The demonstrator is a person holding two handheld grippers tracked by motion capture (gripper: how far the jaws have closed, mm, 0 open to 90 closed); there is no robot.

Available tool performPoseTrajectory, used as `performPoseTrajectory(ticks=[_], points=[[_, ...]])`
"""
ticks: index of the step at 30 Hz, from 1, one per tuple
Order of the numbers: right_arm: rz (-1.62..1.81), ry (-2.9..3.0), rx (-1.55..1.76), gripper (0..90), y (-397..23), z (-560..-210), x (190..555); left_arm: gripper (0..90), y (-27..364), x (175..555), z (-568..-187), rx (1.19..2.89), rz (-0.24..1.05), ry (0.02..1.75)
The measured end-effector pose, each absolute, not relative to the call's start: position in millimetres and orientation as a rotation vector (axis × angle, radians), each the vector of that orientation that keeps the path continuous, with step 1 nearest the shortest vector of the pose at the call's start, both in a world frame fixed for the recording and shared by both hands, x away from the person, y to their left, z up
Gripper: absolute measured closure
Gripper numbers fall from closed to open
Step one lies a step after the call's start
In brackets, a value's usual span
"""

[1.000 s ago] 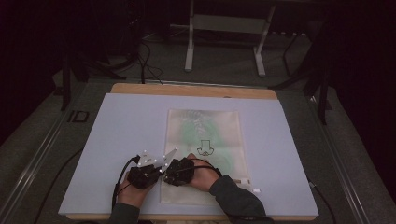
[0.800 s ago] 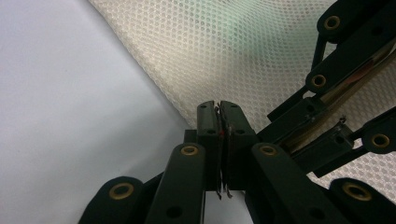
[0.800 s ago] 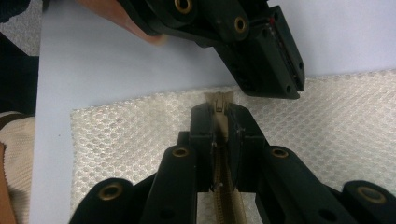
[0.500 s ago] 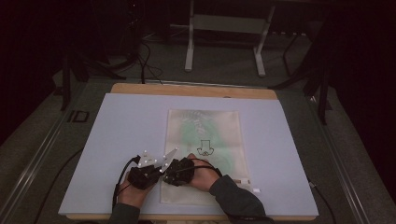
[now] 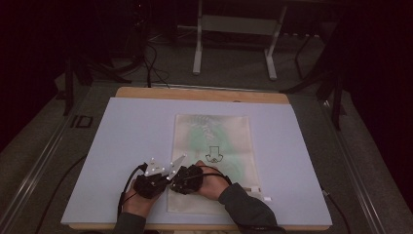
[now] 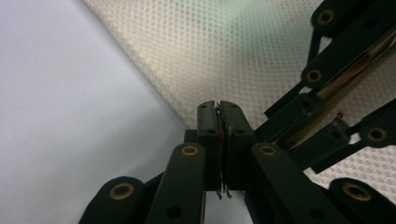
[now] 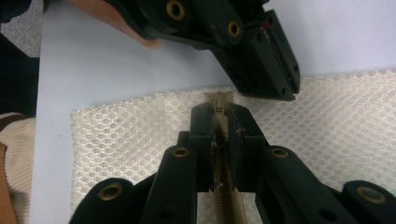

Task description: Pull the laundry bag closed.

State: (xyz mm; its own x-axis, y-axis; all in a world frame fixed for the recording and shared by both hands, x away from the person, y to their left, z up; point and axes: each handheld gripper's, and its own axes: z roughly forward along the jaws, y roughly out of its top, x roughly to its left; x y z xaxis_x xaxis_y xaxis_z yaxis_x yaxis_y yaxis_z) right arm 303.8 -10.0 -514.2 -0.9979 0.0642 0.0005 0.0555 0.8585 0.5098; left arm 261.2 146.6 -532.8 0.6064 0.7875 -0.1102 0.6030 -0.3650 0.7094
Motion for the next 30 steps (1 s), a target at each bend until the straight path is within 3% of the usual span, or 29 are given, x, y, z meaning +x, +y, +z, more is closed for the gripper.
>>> performPoseTrajectory(ticks=[30], points=[[0.766,3.022,0.07,82.4,-23,-511,307,89.6,141,259,-533,2.133,0.381,1.118]])
